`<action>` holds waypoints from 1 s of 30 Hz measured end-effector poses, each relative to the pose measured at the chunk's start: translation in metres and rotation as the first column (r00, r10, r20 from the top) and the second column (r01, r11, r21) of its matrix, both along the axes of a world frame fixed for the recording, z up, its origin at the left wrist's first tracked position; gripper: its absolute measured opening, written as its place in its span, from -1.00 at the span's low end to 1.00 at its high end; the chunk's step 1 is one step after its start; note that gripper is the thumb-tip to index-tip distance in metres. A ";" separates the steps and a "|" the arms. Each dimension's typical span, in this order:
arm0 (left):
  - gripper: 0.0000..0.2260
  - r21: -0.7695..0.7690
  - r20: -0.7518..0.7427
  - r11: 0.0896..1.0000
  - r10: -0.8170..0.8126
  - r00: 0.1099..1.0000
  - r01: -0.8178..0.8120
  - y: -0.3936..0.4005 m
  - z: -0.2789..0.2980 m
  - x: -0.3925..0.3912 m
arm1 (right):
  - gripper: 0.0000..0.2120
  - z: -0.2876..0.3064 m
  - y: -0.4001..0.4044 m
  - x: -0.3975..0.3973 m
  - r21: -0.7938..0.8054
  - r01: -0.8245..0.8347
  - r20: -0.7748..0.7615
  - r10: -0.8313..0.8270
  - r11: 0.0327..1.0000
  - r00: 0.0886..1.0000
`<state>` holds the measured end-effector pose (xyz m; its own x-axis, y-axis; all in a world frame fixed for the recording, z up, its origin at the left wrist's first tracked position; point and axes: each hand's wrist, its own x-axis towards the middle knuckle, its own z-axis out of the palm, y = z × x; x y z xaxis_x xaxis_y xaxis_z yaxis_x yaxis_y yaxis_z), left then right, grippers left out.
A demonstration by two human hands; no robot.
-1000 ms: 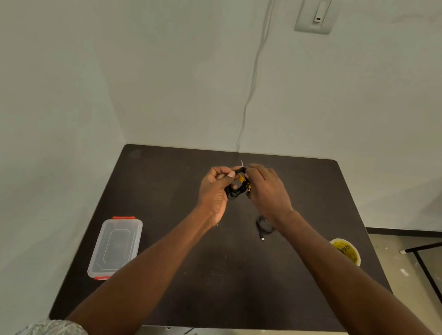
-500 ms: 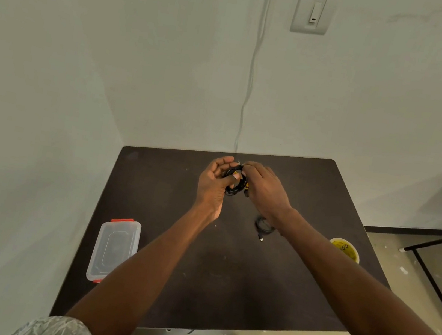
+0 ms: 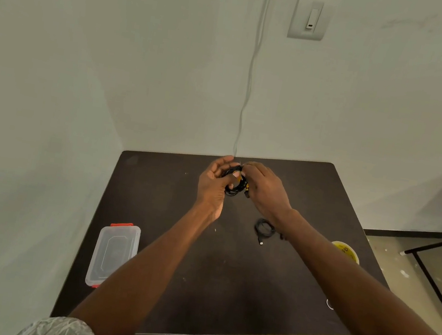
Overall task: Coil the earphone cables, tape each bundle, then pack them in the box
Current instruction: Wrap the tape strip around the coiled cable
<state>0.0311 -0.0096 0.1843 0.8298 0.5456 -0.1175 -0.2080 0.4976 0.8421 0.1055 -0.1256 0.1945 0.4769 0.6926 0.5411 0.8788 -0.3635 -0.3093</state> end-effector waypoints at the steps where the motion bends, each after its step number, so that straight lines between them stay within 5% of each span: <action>1: -0.61 -0.017 0.007 1.000 -0.004 1.000 0.004 0.000 0.001 0.000 | -0.85 0.000 0.000 -0.001 0.041 0.000 -0.021 0.001 0.999 1.000; 7: -0.62 0.000 0.037 0.997 -0.076 0.996 0.076 0.002 0.000 0.002 | -0.87 -0.005 0.004 -0.001 0.175 0.104 -0.212 -0.066 0.979 0.975; 30: -0.59 0.104 0.044 0.924 -0.375 0.926 0.369 0.013 0.012 0.006 | -0.93 0.005 -0.014 -0.007 0.226 0.169 -0.261 -0.108 0.959 0.959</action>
<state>0.0371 0.0030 0.1960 0.9791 0.2020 -0.0236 -0.0758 0.4700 0.8794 0.0988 -0.1394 0.1999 0.6972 0.4722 0.5393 0.7113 -0.3628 -0.6020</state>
